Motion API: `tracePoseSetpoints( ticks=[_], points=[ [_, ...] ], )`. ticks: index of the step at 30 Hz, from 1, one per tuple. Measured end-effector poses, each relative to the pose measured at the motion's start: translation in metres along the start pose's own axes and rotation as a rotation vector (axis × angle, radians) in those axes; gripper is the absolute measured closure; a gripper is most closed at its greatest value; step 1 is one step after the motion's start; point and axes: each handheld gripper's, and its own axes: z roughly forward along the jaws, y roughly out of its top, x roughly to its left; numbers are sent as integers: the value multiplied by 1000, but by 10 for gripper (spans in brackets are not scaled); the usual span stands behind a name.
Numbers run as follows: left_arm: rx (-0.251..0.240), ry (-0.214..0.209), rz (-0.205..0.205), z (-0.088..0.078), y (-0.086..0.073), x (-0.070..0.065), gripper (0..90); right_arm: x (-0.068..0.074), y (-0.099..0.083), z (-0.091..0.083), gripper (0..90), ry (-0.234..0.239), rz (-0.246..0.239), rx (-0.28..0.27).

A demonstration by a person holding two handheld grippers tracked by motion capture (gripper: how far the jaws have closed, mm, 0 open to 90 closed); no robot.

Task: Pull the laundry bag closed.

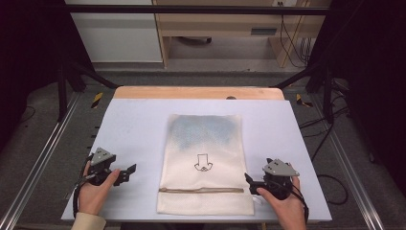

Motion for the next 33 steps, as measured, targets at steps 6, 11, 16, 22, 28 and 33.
tracePoseSetpoints(
  ticks=[6, 11, 16, 22, 28, 33],
  points=[
    [-24, 12, 4, -3, 1, 2, 78, 13, 9, -2, 101, 15, -57, -4],
    [-20, 17, 2, -4, -1, 1, 75, 33, 22, -2, 210, 85, -104, -5],
    [-5, 31, 5, -7, -2, 1, 79, 61, 39, 4, 311, 151, -193, 32],
    [-15, 26, -15, -14, -4, 1, 84, 89, 56, 12, 400, 220, -264, 65],
    [-33, 23, 15, -23, -6, -7, 83, 113, 70, 21, 492, 291, -324, 89],
    [-32, 37, 56, -25, -9, -17, 81, 132, 79, 26, 540, 351, -385, 112]
  ],
)
